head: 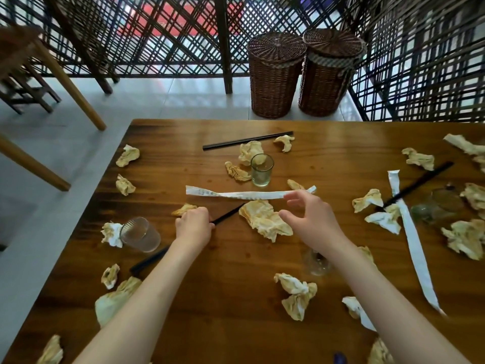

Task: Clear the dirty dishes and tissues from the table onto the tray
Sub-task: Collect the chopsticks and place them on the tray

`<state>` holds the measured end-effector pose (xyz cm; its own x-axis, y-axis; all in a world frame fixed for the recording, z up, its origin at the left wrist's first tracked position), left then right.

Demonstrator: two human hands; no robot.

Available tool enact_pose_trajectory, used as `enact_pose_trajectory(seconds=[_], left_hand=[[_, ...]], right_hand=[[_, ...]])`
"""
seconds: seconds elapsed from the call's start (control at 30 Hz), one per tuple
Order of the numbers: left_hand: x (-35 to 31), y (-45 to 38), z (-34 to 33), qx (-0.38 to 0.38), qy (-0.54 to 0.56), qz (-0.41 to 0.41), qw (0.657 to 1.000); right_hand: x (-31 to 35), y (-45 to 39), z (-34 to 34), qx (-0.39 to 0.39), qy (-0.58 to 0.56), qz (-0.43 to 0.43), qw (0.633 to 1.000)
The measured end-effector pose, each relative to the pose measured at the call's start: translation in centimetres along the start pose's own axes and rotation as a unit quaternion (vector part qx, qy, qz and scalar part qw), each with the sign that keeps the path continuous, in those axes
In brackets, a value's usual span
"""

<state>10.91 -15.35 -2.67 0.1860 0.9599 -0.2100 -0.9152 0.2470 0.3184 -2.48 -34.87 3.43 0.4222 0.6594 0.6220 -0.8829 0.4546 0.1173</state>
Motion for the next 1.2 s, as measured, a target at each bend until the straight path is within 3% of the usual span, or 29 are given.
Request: enact_pose_trajectory(seconds=[0.3,0.73,0.9,1.2], left_hand=[[0.0,0.4,0.4,-0.050,0.010,-0.023,0.998],[-1.0,1.2,4.1,-0.107,0.217,-0.094,0.966],[-1.3,0.8,8.3,-0.111,0.335,-0.064,0.934],[-5.5,1.5,11.2,-0.009,0.560,-0.013,0.828]], right_hand=[[-0.7,-0.3,-0.5,0.004,-0.002,-0.006,1.000],[-1.3,-0.2,-0.2,0.019,-0.008,-0.009,1.000],[-0.8,0.0,0.8,0.036,-0.011,-0.014,0.999],[2.3,0.1,1.4,0.143,-0.060,-0.008,0.988]])
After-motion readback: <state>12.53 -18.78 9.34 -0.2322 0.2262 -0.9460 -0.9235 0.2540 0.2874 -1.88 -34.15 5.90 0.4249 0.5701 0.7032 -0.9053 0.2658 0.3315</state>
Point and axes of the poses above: each hand's wrist, its own y-axis away from the middle knuckle, its own z-axis out of the back of the hand, x = y × z, the point moved 3 cm from there along -y, towards the middle knuckle, and after that the axes turned 6 degrees about y, right-handed, at the moved point
